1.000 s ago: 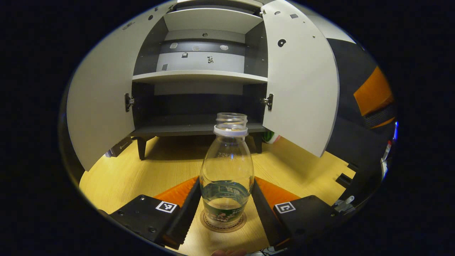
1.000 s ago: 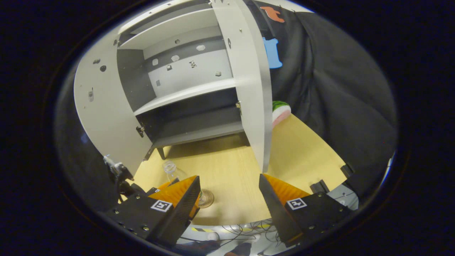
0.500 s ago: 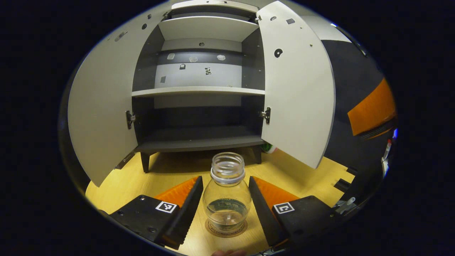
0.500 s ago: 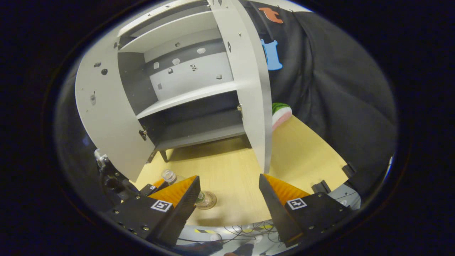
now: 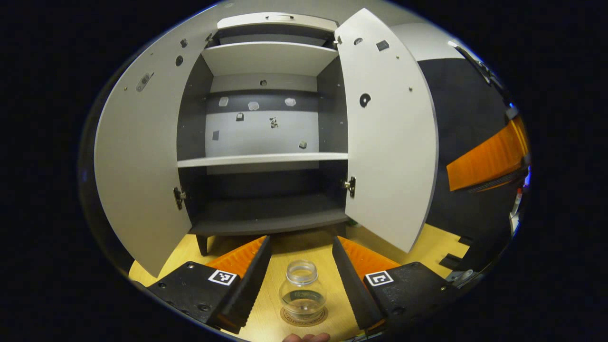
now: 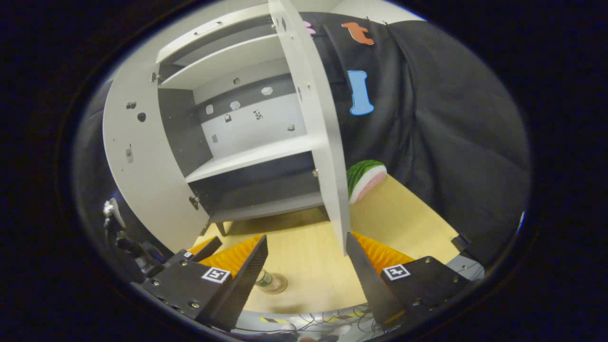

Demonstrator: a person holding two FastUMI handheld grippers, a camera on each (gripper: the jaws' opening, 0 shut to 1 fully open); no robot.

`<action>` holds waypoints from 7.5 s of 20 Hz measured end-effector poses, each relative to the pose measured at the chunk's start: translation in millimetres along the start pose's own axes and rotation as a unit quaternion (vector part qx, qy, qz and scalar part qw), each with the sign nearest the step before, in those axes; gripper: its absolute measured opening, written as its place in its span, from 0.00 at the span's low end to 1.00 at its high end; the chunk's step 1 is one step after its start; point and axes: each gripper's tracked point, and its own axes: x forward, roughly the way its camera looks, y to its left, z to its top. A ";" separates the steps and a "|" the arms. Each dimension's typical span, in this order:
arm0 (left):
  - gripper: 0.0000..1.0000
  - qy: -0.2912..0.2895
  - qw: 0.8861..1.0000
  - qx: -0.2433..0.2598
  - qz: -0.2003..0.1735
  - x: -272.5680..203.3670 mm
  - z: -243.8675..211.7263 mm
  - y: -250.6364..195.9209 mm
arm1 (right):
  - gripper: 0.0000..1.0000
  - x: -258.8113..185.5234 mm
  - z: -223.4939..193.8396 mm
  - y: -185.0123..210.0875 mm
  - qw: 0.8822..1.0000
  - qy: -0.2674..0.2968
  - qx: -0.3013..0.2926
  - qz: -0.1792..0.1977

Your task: Grasp the bottle in the cabinet with the left hand and place it on the coaster, then close the right door with the right hand and the left door with the left hand.

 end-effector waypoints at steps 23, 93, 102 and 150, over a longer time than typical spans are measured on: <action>0.86 -0.028 0.993 -0.016 0.117 -22.9 109.5 63.2 | 1.00 23.5 205.1 -69.7 0.984 -0.165 -0.065 0.032; 0.89 -0.085 0.984 -0.060 0.142 -126.9 202.8 306.5 | 1.00 201.5 215.3 210.5 0.969 -0.232 -0.080 0.028; 0.89 -0.080 0.988 -0.050 0.126 -121.9 210.6 309.2 | 1.00 202.7 209.2 213.2 0.976 -0.200 -0.071 0.041; 0.94 -0.073 0.994 -0.040 0.073 103.7 223.4 144.8 | 1.00 65.7 153.5 123.6 0.982 -0.163 0.010 0.094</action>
